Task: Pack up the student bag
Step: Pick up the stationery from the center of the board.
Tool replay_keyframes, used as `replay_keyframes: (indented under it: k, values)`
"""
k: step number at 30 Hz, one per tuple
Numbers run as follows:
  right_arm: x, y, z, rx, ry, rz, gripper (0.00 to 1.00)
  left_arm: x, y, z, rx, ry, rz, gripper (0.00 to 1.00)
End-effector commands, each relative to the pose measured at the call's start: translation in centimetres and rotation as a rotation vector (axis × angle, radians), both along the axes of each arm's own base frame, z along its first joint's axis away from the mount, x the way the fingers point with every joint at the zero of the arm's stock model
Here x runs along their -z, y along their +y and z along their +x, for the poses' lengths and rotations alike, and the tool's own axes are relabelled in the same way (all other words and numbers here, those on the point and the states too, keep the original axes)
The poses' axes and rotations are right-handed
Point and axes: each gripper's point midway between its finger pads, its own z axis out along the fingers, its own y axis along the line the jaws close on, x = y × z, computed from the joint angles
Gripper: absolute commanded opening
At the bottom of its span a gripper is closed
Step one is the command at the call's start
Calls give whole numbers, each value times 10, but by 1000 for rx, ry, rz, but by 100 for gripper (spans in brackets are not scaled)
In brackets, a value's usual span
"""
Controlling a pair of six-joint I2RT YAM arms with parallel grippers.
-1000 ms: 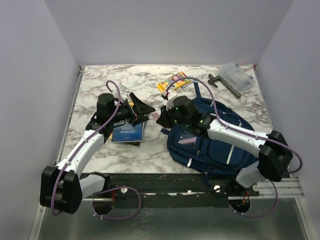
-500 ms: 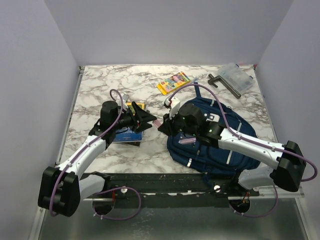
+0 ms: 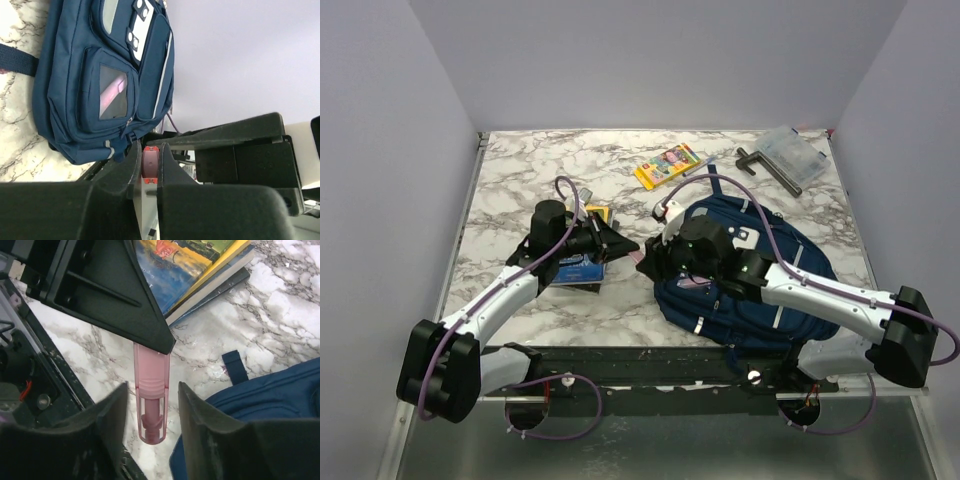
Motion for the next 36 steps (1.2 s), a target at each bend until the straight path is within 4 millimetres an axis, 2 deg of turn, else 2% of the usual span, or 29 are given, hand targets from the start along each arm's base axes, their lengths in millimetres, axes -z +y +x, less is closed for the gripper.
replay_keyframes:
  k: [1, 2, 5, 8, 10, 11, 12, 13, 15, 20, 23, 27, 36]
  values:
    - [-1, -11, 0, 157, 117, 31, 66, -31, -4, 0, 41, -103, -56, 0]
    - [1, -12, -3, 174, 170, 26, 74, -36, -3, 0, 36, -116, -61, 0]
    - [0, -8, -16, 187, 311, 71, 85, -50, -2, 0, 30, -155, -78, 0]
    - [-6, -15, -20, 239, 470, 199, 89, -62, 0, 0, 7, -191, -107, 0]
    - [-17, -22, -18, 229, 600, 385, 89, -71, 1, 0, -7, -223, -151, 0]
    - [-35, -23, -19, 181, 661, 532, 87, -73, 2, -1, -15, -222, -173, 0]
    - [-38, -30, -18, 158, 713, 646, 83, -78, 2, -1, -20, -243, -198, 0]
    - [-54, -35, -18, 114, 737, 769, 78, -80, 3, -2, -27, -243, -219, 0]
    - [-59, -42, -17, 101, 749, 854, 77, -84, 4, -1, -41, -251, -249, 0]
    - [-79, -40, -19, 27, 717, 936, 69, -88, 6, -1, -61, -263, -289, 0]
    - [-81, -41, -17, 29, 713, 962, 68, -89, 5, -2, -62, -266, -299, 0]
    - [-92, -38, -16, -14, 688, 998, 61, -87, 5, -1, -56, -254, -303, 0]
    - [-91, -32, -6, -2, 686, 988, 25, -86, -1, -6, -34, -245, -315, 0]
